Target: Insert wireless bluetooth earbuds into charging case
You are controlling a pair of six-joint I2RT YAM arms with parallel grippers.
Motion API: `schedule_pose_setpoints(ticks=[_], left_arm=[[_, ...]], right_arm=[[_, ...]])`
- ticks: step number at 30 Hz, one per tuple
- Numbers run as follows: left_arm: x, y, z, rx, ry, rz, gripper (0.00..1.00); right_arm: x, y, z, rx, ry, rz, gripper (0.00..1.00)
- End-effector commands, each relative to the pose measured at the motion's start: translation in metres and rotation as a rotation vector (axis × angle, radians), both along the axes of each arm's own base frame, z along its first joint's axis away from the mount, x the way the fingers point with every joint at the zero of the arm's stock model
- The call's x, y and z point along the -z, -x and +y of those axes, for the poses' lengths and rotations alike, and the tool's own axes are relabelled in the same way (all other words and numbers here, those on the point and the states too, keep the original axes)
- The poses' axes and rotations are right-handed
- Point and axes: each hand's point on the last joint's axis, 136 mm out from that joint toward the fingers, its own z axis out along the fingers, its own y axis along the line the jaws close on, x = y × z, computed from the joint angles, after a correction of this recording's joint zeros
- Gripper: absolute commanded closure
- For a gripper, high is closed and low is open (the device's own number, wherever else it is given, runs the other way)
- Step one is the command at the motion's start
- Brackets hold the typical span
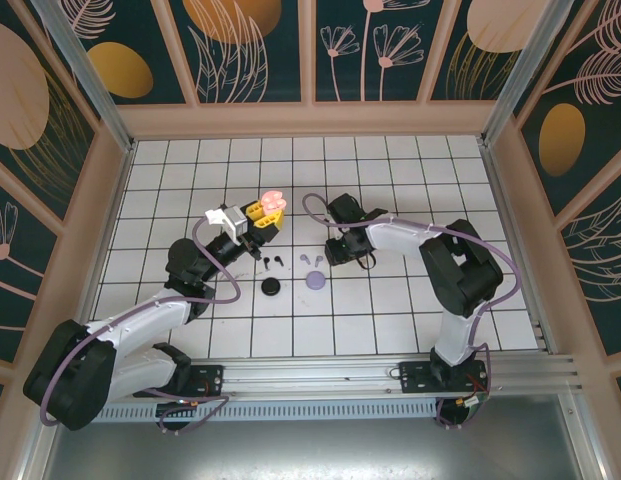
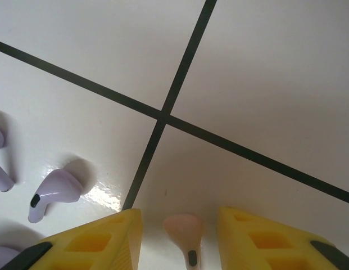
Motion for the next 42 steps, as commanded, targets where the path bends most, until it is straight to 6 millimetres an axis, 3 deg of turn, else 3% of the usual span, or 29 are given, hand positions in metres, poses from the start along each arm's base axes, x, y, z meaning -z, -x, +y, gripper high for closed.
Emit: schedule_pose_setpoints(ticks=[1,19,28,34,42], left_arm=[[-0.014,0.006,0.001,0.017,0.025,-0.045,1.00],[-0.015,0.006,0.001,0.016,0.025,-0.046,1.00],[-0.017,0.007,0.002,0.017,0.028,-0.050,1.00],[-0.019,0.006,0.002,0.012,0.030,-0.057,1.00],[-0.021,0.002,0.000,-0.004,0.006,-0.076,1.00]], right_arm=[[0.011,0.006,-0.004,-0.011,0.049,0.018,0.60],[0.025,0.013,-0.007,-0.006,0.091,0.030,0.68],[0.021,0.015,-0.006,0.004,0.079,0.023,0.79],[0.007,0.011,-0.006,0.028,0.063,-0.019,0.82],[-0.044,0.000,-0.003,0.062,-0.013,-0.135,0.85]])
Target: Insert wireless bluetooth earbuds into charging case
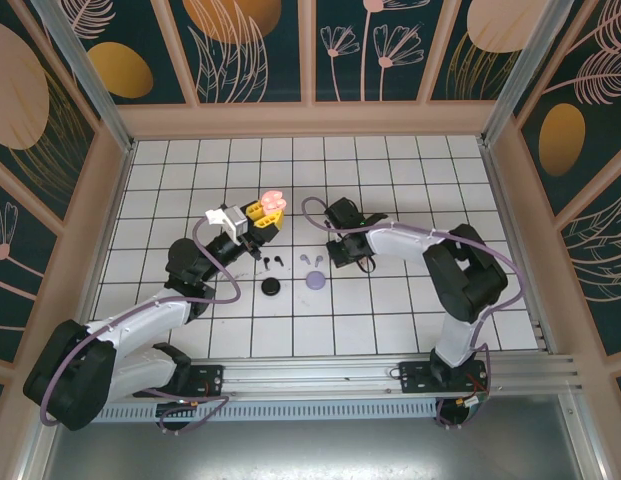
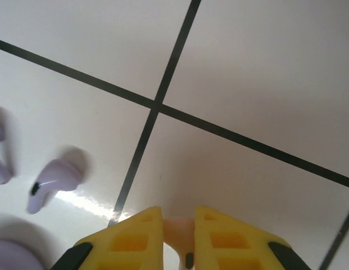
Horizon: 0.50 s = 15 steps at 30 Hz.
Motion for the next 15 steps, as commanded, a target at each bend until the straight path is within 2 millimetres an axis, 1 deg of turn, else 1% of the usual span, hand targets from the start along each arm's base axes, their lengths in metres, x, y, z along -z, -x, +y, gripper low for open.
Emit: schedule_pose_setpoints(ticks=[1,3,6,10,11,15], left_arm=[[-0.020,0.001,0.000,-0.003,0.006,-0.072,1.00],[-0.019,-0.001,0.000,-0.012,-0.001,-0.078,1.00],[-0.018,-0.004,0.000,-0.033,-0.014,-0.089,1.00],[-0.015,-0.012,0.000,-0.069,-0.039,-0.100,1.00],[-0.014,-0.014,-0.001,-0.077,-0.044,-0.101,1.00],[-0.010,-0.020,-0.003,-0.088,-0.061,-0.104,1.00]], right_arm=[[-0.041,-0.004,0.001,0.029,-0.053,-0.087,0.85],[-0.060,-0.006,0.003,0.035,-0.088,-0.126,0.85],[-0.098,-0.009,0.007,0.038,-0.152,-0.198,0.86],[-0.157,-0.010,0.015,0.012,-0.254,-0.320,0.86],[-0.175,-0.009,0.017,0.004,-0.287,-0.357,0.85],[-0.232,-0.002,0.028,-0.050,-0.390,-0.480,0.85]])
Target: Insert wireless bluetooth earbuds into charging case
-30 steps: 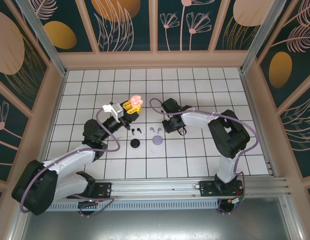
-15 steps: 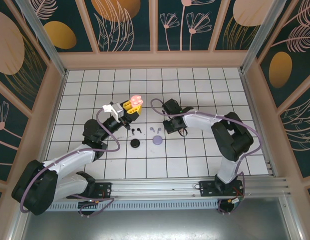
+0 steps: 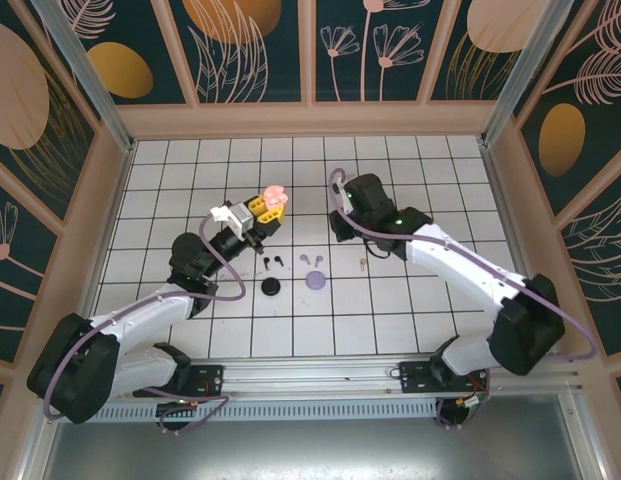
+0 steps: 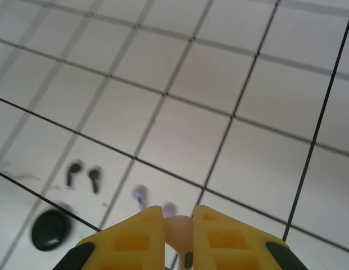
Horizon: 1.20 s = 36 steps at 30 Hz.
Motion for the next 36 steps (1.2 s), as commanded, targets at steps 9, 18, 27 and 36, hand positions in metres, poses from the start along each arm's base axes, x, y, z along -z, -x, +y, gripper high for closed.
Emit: schedule_pose_setpoints(ticks=[9,18,27,36], left_arm=[[-0.008,-0.004,-0.011,-0.035,-0.041,-0.107,1.00],[-0.013,0.001,-0.017,-0.039,-0.059,-0.162,1.00],[-0.019,0.005,-0.022,-0.013,-0.050,-0.174,1.00],[-0.024,0.008,-0.021,-0.004,-0.039,-0.180,1.00]], right_arm=[[-0.153,0.038,0.037,-0.148,-0.246,-0.415,0.84],[-0.192,0.063,0.048,-0.192,-0.390,-0.588,0.84],[-0.192,0.071,0.066,-0.267,-0.491,-0.583,0.84],[-0.184,0.076,0.084,-0.328,-0.553,-0.511,0.84]])
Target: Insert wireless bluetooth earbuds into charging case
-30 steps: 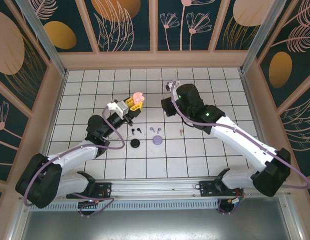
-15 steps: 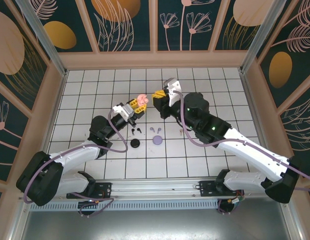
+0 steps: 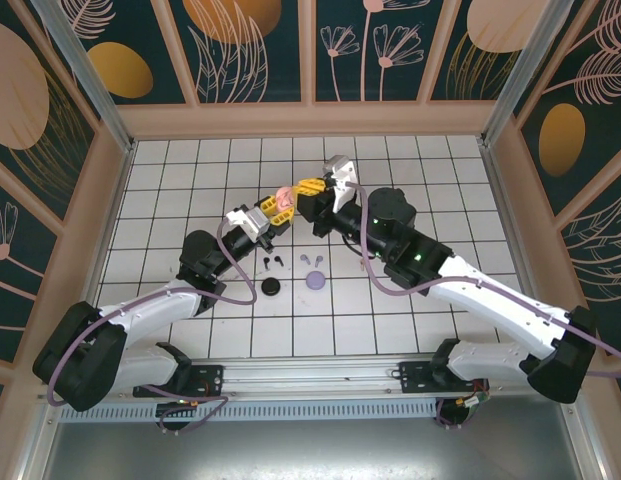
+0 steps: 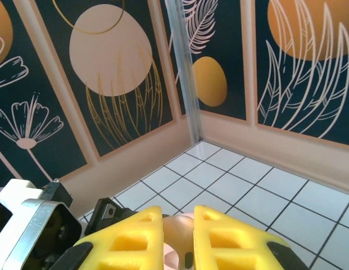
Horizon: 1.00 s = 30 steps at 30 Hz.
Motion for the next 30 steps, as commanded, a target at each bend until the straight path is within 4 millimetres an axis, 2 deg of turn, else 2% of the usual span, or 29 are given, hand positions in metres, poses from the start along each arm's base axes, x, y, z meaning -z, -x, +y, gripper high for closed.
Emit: schedule_pose_setpoints(ticks=[1,14,30], left_arm=[[-0.028,0.009,0.000,0.020,0.047,-0.075,1.00],[-0.036,0.014,0.002,0.041,0.080,-0.074,1.00],[-0.041,0.015,0.000,0.062,0.094,-0.072,1.00]], right_arm=[[-0.004,0.008,0.011,-0.065,-0.054,0.015,0.84],[0.011,0.001,0.017,-0.066,-0.049,0.047,0.85],[0.013,-0.007,0.016,-0.061,-0.063,0.053,0.87]])
